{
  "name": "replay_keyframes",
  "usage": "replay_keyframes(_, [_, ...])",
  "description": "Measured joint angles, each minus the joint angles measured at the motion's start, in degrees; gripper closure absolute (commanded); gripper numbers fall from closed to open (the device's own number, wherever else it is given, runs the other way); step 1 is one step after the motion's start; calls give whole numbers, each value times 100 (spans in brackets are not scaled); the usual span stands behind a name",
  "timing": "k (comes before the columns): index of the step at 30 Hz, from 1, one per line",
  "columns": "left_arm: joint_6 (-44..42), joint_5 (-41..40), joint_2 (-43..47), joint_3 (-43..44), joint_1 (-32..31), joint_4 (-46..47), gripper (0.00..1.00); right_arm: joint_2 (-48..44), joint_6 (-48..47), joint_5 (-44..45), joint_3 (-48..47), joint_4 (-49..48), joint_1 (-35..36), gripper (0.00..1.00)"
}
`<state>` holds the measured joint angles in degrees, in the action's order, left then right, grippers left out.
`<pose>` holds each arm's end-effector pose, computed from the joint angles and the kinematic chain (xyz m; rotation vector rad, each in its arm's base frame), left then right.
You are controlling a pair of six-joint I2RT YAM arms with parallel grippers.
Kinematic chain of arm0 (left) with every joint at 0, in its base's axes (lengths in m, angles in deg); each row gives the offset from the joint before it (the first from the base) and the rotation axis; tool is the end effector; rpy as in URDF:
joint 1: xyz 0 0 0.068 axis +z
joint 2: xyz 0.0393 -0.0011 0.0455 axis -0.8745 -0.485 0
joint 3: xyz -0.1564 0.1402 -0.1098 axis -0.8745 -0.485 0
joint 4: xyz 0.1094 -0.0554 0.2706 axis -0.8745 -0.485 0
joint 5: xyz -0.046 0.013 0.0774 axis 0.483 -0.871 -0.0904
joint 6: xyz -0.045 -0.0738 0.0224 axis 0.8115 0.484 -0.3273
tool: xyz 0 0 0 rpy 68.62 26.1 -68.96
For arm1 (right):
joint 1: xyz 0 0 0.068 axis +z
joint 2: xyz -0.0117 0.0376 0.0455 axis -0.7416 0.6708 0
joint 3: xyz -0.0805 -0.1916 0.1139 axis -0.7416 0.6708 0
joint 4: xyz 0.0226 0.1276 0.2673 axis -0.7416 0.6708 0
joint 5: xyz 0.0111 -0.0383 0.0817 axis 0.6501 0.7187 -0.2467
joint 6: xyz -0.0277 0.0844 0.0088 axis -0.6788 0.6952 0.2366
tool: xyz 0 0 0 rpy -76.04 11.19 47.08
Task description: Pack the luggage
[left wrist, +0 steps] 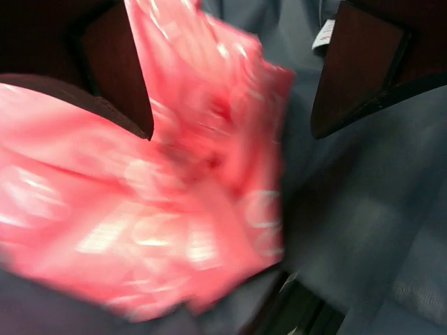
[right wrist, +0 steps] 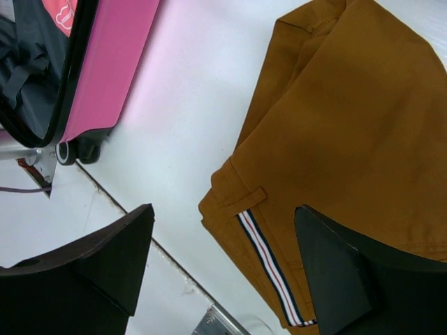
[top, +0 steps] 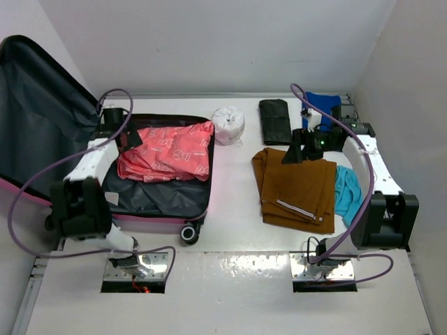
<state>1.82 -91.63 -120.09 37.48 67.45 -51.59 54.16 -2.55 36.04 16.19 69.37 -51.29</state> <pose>0.3968 0.0734 0.1618 -0.7811 2.2478 0.2965 0.3478 0.0303 0.2042 -0.2606 2.5060 0.8604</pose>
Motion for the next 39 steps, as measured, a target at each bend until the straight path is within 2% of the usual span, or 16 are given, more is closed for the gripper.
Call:
replay_keyframes(3, [-463, 824, 817, -94, -66, 258, 0, 0, 66, 37, -9, -20, 17, 17])
replay_keyframes(6, [-1019, 1847, 1401, 264, -254, 468, 0, -2, 308, 85, -11, -155, 20, 15])
replay_keyframes(7, [-1167, 2129, 1473, 461, -319, 557, 0, -2, 374, 90, -11, -195, 20, 15])
replay_keyframes(10, [-1565, 2852, 1467, 1139, -654, 754, 5, -4, 929, 199, 0, -715, 72, 24])
replay_keyframes(13, [-1812, 3220, 1327, 1414, -1027, 841, 6, 85, 1563, 575, -74, -1373, 400, 24])
replay_keyframes(16, [-1943, 3235, 1062, 1419, -1421, 772, 7, 579, 2221, 907, -566, -1849, 938, 24])
replay_keyframes(20, [-2015, 3099, 693, 1414, -1792, 581, 7, 1502, 2986, 1497, -1325, -2365, 1587, 14])
replay_keyframes(26, [-1976, 2743, 761, 1342, -1812, 522, 5, 2824, 3805, 2662, -2492, -2533, 2282, 10])
replay_keyframes(34, [-1888, 2319, 1316, 970, -1526, 507, 2, 3853, 4247, 3971, -3333, -2446, 2553, 10])
replay_keyframes(39, [-1886, 2118, 1578, 815, -1344, 503, 2, 4328, 4424, 4264, -3611, -2487, 2531, 11])
